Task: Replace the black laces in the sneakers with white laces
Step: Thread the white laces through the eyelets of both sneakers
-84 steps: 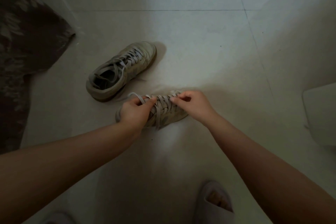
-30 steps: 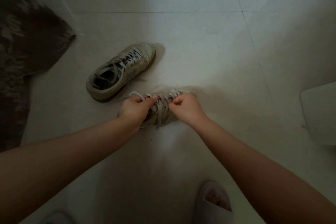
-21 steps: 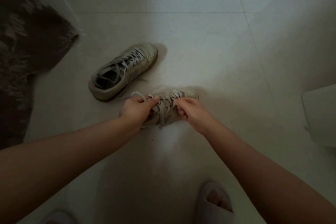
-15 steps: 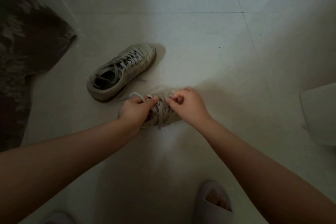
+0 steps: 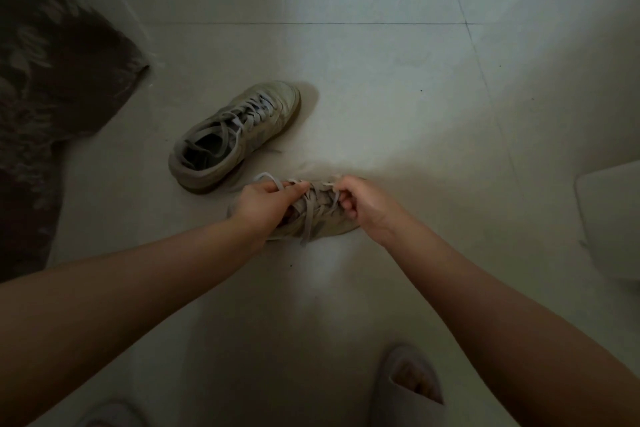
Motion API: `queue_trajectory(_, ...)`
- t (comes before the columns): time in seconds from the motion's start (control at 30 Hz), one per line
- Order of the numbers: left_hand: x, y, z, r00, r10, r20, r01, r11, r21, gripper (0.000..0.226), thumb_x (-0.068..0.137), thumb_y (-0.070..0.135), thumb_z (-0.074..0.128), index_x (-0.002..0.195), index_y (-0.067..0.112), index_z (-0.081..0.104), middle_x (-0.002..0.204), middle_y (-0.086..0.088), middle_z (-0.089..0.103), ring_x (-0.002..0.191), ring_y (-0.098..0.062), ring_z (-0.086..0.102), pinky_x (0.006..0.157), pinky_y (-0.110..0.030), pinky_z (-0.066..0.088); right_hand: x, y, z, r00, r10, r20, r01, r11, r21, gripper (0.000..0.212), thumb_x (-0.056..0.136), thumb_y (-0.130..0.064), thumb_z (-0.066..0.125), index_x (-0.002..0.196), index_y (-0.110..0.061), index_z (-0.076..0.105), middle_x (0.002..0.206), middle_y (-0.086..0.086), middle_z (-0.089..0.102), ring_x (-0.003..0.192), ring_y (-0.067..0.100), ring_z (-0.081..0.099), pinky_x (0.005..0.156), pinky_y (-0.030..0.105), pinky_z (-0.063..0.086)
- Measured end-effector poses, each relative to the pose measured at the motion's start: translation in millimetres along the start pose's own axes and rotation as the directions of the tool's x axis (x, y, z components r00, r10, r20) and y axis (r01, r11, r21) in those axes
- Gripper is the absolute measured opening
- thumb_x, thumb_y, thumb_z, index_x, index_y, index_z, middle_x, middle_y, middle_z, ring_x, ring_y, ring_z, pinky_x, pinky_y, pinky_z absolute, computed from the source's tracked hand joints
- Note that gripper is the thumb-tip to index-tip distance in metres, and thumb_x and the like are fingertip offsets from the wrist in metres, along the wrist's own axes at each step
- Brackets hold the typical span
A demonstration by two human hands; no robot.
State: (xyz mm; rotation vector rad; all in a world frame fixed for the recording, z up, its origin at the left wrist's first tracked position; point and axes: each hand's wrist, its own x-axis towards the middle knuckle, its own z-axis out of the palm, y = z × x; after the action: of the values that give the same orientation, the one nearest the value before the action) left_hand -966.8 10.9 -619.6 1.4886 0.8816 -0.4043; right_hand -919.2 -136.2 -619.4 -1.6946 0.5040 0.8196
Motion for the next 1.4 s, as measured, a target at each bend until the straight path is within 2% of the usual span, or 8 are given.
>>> queue_trajectory(0.1, -0.4, 3.5, -0.6, 1.0, -0.002, 0.014, 0.002, 1.0, 0.011, 0.013, 0.079, 0.032, 0.074, 0.076, 0.02, 0.069, 0.072, -0.002, 0.064, 0.074, -0.017, 0.06, 0.082, -0.031, 0.052, -0.4, 0.6, -0.8, 1.0, 0.005, 0.007, -0.005, 1.0, 0.021, 0.028, 0.087, -0.01, 0.052, 0.06, -0.014, 0.047, 0.058, 0.0, 0.039, 0.052, 0.011, 0.033, 0.048, 0.024, 0.023)
queue_trajectory(0.2, 1.8, 1.6, -1.9, 1.0, -0.02, 0.019, 0.02, 1.0, 0.001, 0.013, 0.078, 0.032, 0.075, 0.077, 0.02, 0.07, 0.075, -0.002, 0.067, 0.077, -0.019, 0.063, 0.085, -0.033, 0.054, -6.3, -1.7, -4.7, 0.979, -0.19, -0.08, 0.168, 0.96, -0.223, 0.02, 0.088, -0.019, 0.061, 0.068, -0.015, 0.059, 0.061, -0.004, 0.051, 0.057, 0.008, 0.045, 0.054, 0.021, 0.035)
queue_trajectory(0.33, 4.4, -0.4, -2.2, 0.999, -0.028, 0.017, 0.028, 0.999, -0.016, 0.018, 0.076, 0.033, 0.077, 0.068, 0.019, 0.068, 0.062, 0.001, 0.063, 0.064, -0.015, 0.059, 0.077, -0.03, 0.053, -21.3, 1.8, -2.2, 0.849, -0.526, 0.04, 0.446, 0.676, -0.587, 0.026, 0.085, -0.024, 0.068, 0.065, -0.008, 0.066, 0.058, 0.001, 0.058, 0.054, 0.008, 0.049, 0.054, 0.022, 0.035)
queue_trajectory(0.53, 0.4, -0.9, 3.4, 0.998, -0.057, 0.002, 0.057, 0.994, -0.091, 0.017, 0.079, 0.029, 0.075, 0.076, 0.013, 0.069, 0.069, -0.006, 0.065, 0.062, -0.017, 0.059, 0.073, -0.03, 0.054, -31.8, 0.6, 8.3, 0.855, -0.516, 0.051, 0.359, 0.519, -0.776, 0.022, 0.08, -0.02, 0.063, 0.067, -0.004, 0.068, 0.065, 0.014, 0.064, 0.064, 0.027, 0.059, 0.06, 0.035, 0.05)
queue_trajectory(0.67, -3.5, 2.7, 8.2, 0.998, -0.064, 0.002, 0.064, 0.988, -0.141, 0.015, 0.083, 0.025, 0.072, 0.076, 0.013, 0.066, 0.065, -0.004, 0.06, 0.054, -0.012, 0.055, 0.061, -0.023, 0.05, -33.9, -4.6, 15.3, 0.863, -0.504, 0.034, 0.27, 0.403, -0.874, 0.016, 0.081, -0.019, 0.054, 0.076, -0.009, 0.066, 0.074, 0.004, 0.055, 0.075, 0.025, 0.055, 0.058, 0.026, 0.037)
queue_trajectory(0.83, -6.4, 4.6, 7.9, 0.997, -0.072, 0.019, 0.075, 0.981, -0.177, 0.013, 0.085, 0.023, 0.07, 0.078, 0.013, 0.065, 0.07, -0.005, 0.064, 0.054, -0.01, 0.06, 0.045, -0.015, 0.049, -28.7, 0.2, 7.6, 0.886, -0.462, -0.03, 0.267, 0.562, -0.783, 0.03, 0.079, -0.027, 0.061, 0.059, -0.004, 0.065, 0.054, 0.011, 0.058, 0.056, 0.026, 0.056, 0.05, 0.03, 0.042)
queue_trajectory(1.17, -7.0, 1.4, 10.4, 0.998, -0.066, -0.025, 0.061, 0.988, -0.143, 0.017, 0.079, 0.03, 0.075, 0.071, 0.016, 0.069, 0.085, -0.012, 0.072, 0.085, -0.028, 0.069, 0.084, -0.043, 0.056, -19.6, -6.8, 5.0, 0.955, -0.286, 0.076, 0.262, 0.694, -0.671, 0.043, 0.081, -0.016, 0.063, 0.043, -0.016, 0.043, 0.039, -0.002, 0.032, 0.039, 0.01, 0.032, 0.049, 0.026, 0.03)
queue_trajectory(1.4, -8.2, 8.4, 8.7, 0.998, -0.06, -0.005, 0.057, 0.972, -0.226, 0.017, 0.085, 0.023, 0.069, 0.072, 0.014, 0.065, 0.059, 0.001, 0.065, 0.047, -0.006, 0.062, 0.049, -0.017, 0.053, -19.0, 5.1, -12.7, 0.949, -0.261, 0.177, 0.314, 0.838, -0.447, 0.028, 0.092, -0.02, 0.055, 0.077, 0.003, 0.06, 0.062, 0.004, 0.043, 0.059, 0.014, 0.04, 0.06, 0.028, 0.034)
